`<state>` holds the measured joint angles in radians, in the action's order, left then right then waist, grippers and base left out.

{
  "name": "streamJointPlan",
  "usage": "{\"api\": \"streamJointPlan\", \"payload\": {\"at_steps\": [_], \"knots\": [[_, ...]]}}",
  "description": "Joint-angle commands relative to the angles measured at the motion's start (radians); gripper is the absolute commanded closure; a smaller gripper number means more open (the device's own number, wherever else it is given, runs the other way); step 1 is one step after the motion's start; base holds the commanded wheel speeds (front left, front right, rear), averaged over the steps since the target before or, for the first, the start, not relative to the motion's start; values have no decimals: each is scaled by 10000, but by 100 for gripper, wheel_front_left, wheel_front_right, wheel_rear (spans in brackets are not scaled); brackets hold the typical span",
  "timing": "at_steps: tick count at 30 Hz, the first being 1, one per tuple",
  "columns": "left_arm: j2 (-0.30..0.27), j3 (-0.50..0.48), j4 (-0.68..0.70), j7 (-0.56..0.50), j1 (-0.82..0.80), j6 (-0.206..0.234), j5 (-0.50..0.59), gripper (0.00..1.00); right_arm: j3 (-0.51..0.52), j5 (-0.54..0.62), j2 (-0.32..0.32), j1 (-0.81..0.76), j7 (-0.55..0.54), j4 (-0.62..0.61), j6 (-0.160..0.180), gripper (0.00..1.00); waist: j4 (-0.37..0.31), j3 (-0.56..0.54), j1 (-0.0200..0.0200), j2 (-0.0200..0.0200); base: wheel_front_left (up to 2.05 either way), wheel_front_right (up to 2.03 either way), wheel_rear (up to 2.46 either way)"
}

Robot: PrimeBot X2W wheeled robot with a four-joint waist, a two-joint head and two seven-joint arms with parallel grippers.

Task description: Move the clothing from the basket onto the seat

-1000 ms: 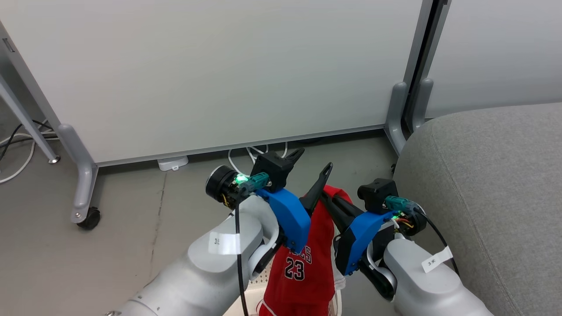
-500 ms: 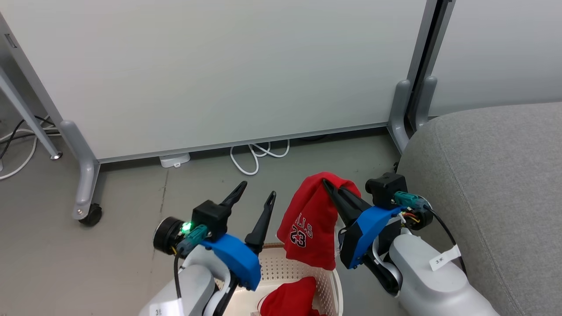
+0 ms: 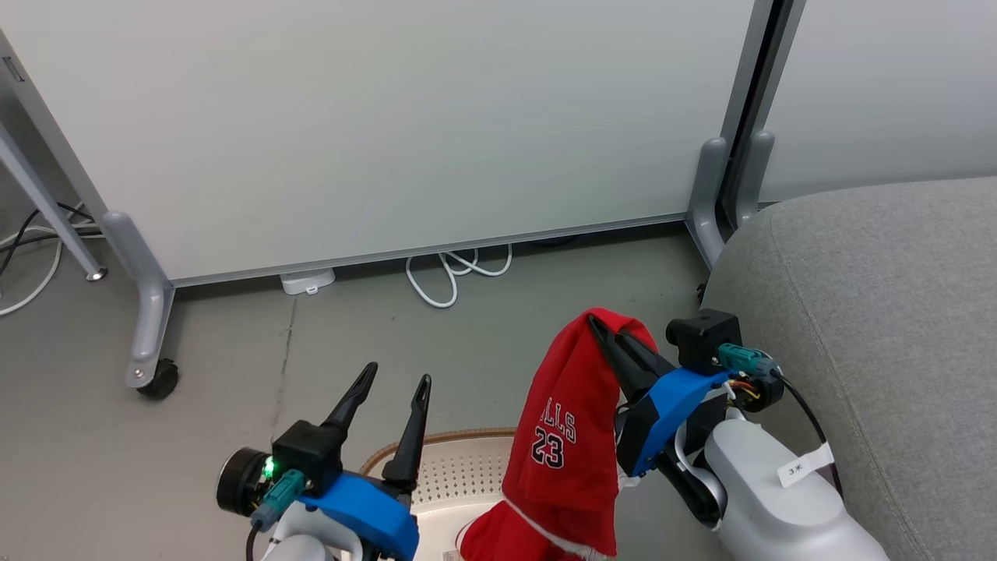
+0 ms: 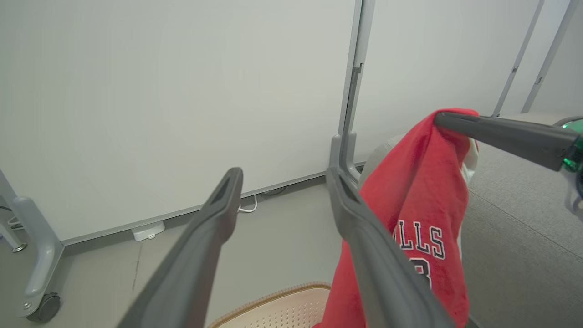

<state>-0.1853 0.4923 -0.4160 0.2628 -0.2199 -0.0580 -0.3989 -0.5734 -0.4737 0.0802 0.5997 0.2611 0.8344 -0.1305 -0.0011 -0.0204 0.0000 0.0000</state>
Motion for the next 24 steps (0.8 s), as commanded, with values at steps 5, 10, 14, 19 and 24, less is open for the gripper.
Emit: {"api": "streamJointPlan", "payload": {"at_steps": [5,10,14,19,24], "knots": [[222,-768,312,29,605,-398,618,0,198,183,79,-238,-47,-200,-5,100,1,19,0,0,0,0,0],[449,-1162,325,29,806,-590,970,0,355,277,105,-313,-124,-338,-5,100,10,42,0,0,0,0,0],[574,-1343,274,30,893,-674,1142,0,463,360,100,-372,-205,-445,-5,100,-16,69,0,0,0,0,0],[681,-1441,194,30,921,-735,1284,0,569,404,74,-436,-271,-611,-5,100,-139,110,0,0,0,0,0],[748,-1433,176,28,904,-726,1318,0,641,483,57,-510,-339,-737,-5,100,-493,166,0,0,0,0,0]]}}
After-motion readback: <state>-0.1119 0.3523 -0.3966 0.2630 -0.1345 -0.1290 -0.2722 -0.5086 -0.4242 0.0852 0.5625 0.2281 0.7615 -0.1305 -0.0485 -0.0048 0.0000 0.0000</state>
